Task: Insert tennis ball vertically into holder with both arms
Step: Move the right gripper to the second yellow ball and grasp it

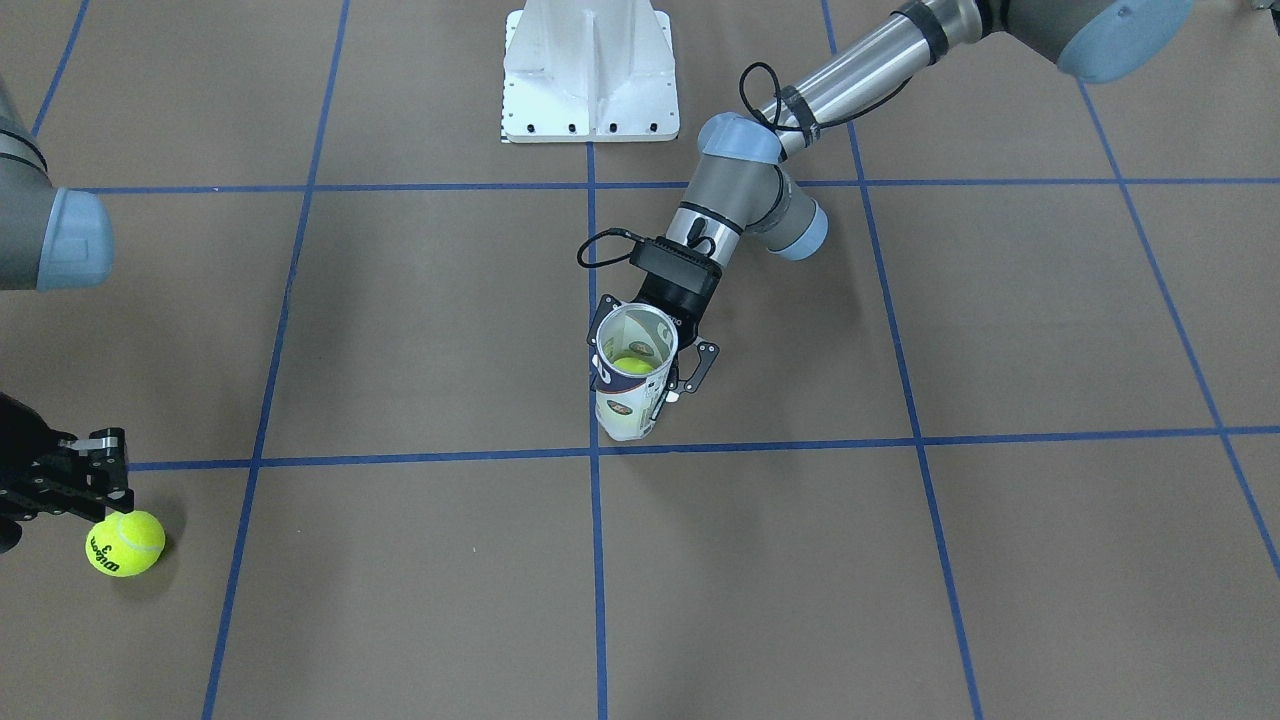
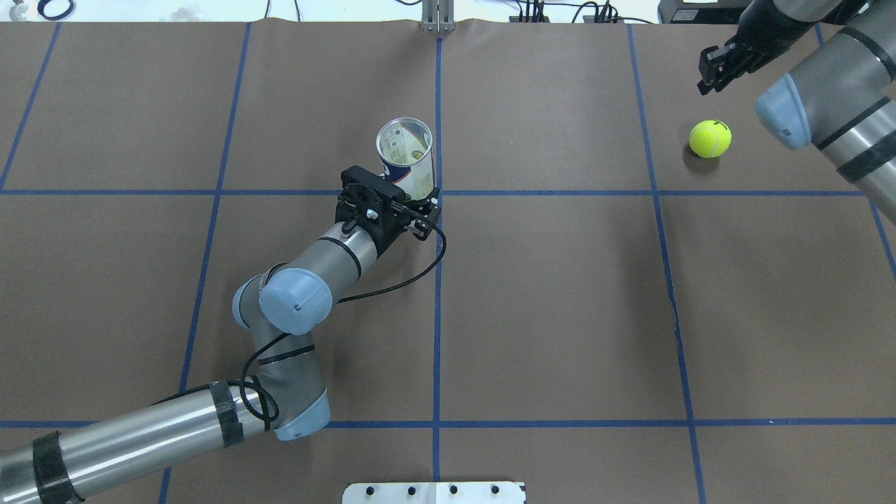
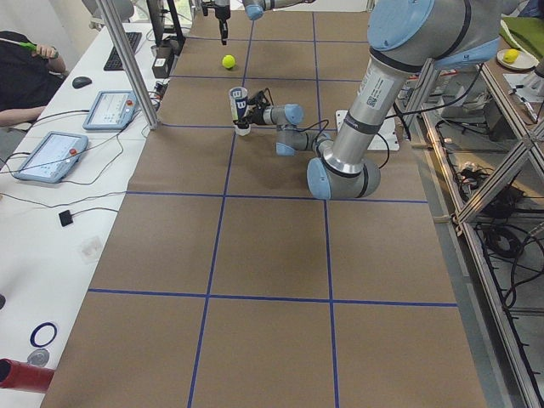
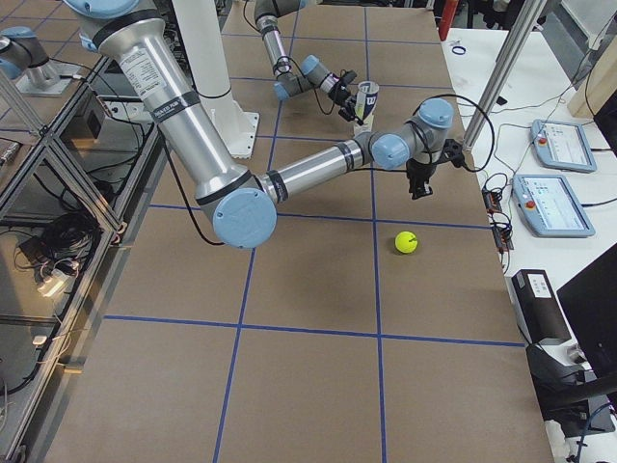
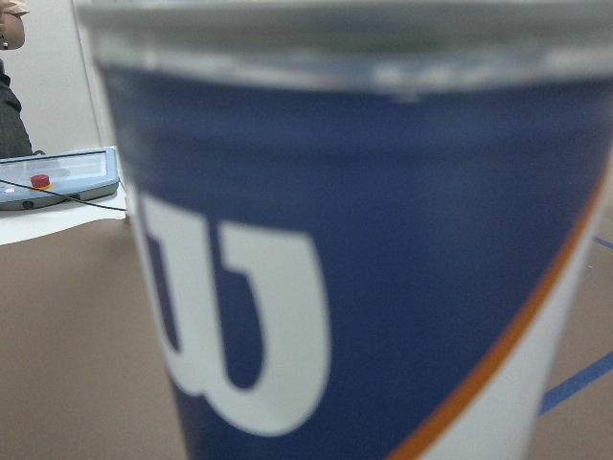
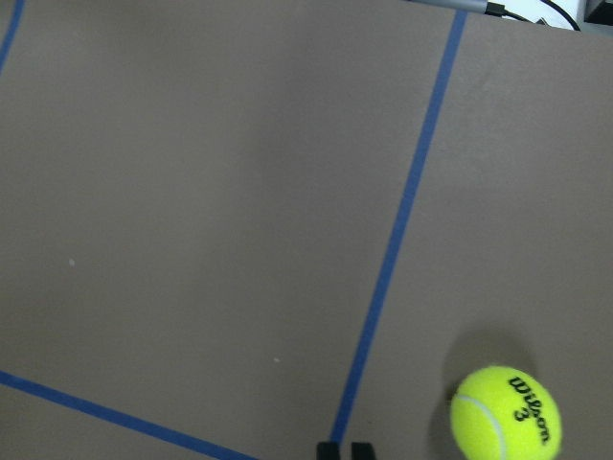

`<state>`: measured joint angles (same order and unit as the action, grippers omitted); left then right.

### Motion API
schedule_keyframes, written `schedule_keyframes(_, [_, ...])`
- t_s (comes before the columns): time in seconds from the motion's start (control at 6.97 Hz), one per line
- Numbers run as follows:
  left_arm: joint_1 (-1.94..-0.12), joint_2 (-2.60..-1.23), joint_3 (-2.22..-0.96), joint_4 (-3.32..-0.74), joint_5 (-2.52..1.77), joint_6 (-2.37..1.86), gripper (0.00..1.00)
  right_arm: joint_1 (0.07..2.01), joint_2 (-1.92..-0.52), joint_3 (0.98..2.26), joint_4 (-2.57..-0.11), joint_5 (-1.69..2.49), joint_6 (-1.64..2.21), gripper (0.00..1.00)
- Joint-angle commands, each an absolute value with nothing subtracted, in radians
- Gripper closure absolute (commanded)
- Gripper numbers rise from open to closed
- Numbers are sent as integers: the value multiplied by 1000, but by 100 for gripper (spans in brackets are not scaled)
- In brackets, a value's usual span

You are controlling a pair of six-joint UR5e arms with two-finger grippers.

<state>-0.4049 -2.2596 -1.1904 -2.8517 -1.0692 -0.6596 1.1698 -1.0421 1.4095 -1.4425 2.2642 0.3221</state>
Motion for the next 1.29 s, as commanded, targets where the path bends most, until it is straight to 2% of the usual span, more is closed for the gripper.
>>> schedule_keyframes(0.0, [-405,-2260,-1190,-2852,-1069,-660,24,1167,-1058,1347,-1440,2246,293,0])
schedule_keyframes(0.43, [-405,-2260,-1190,-2852,-1069,-660,24,1120,-1089,1240,-1232,2204,293,0])
schedule_keyframes(1.15, [-405,-2260,-1190,-2852,-1069,-660,24,1083,-1055,1166,-1227,2117,293,0])
